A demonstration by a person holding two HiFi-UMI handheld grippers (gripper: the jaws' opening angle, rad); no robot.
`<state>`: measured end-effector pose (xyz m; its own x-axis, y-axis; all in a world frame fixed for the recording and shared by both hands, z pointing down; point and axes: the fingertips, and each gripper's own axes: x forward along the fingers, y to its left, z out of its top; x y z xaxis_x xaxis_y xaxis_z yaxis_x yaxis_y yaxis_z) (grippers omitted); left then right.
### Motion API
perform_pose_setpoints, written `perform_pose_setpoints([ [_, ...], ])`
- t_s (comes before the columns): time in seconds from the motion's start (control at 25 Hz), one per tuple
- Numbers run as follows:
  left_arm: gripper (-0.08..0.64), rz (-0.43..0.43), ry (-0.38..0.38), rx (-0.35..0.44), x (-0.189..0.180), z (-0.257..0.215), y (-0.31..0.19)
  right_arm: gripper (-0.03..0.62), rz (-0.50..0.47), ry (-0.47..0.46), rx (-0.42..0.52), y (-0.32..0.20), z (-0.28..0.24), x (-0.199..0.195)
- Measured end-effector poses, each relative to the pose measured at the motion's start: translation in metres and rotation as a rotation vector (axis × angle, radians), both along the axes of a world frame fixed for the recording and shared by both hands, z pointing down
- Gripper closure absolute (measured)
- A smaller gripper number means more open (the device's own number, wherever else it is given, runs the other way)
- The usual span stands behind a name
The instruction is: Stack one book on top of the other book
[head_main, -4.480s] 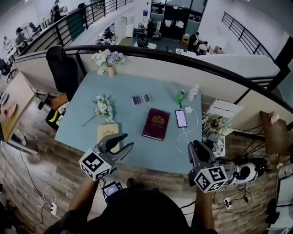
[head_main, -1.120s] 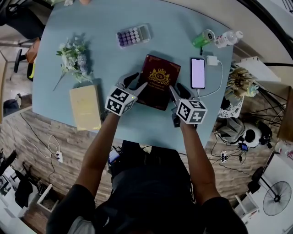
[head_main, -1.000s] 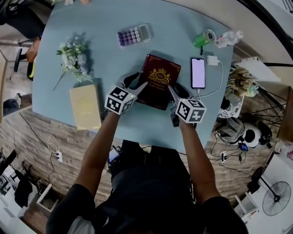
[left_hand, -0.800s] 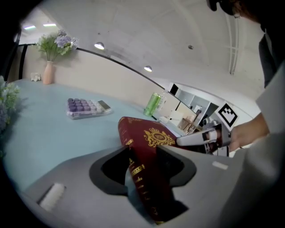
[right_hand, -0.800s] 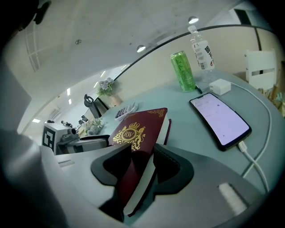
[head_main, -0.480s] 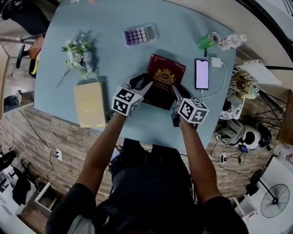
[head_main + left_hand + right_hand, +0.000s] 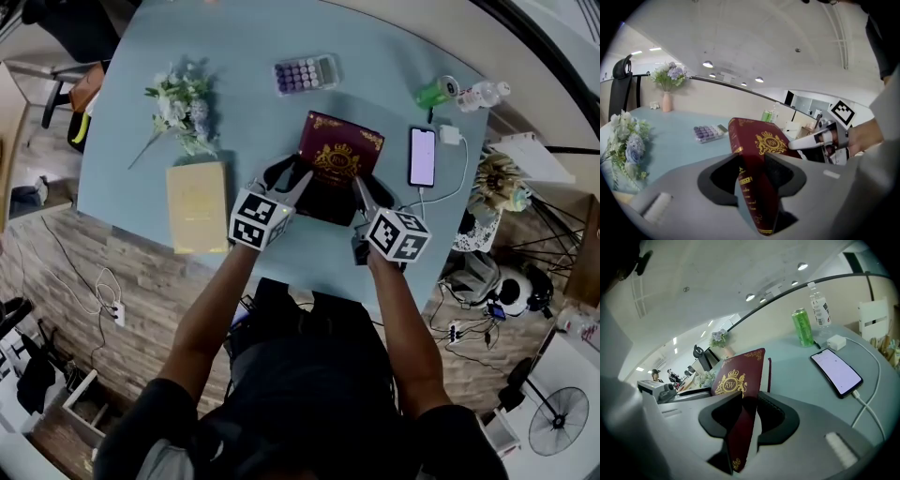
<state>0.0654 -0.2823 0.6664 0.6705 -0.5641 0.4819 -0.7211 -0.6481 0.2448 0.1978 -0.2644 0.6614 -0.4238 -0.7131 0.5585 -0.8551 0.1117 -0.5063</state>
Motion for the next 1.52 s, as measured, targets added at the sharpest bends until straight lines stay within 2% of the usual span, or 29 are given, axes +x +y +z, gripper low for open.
perform_pose_setpoints([
  [0.24, 0.362, -0.047, 0.002, 0.046, -0.024, -0.026, 0.008, 0.492, -0.033, -0.006, 0.039, 0.001, -0.021, -0.026],
  [0.68, 0.362, -0.156, -0.013, 0.085, -0.095, -0.055, 0.029, 0.494, -0.13, -0.022, 0.077, 0.008, -0.049, -0.096],
  [1.24, 0.362, -0.291, -0.04, 0.088, -0.197, -0.061, 0.063, 0.497, -0.263, -0.034, 0.061, 0.031, -0.053, -0.198],
  [1.52, 0.362, -0.35, -0.059, 0.057, -0.242, -0.049, 0.078, 0.499, -0.321, -0.023, 0.028, 0.042, -0.043, -0.242],
])
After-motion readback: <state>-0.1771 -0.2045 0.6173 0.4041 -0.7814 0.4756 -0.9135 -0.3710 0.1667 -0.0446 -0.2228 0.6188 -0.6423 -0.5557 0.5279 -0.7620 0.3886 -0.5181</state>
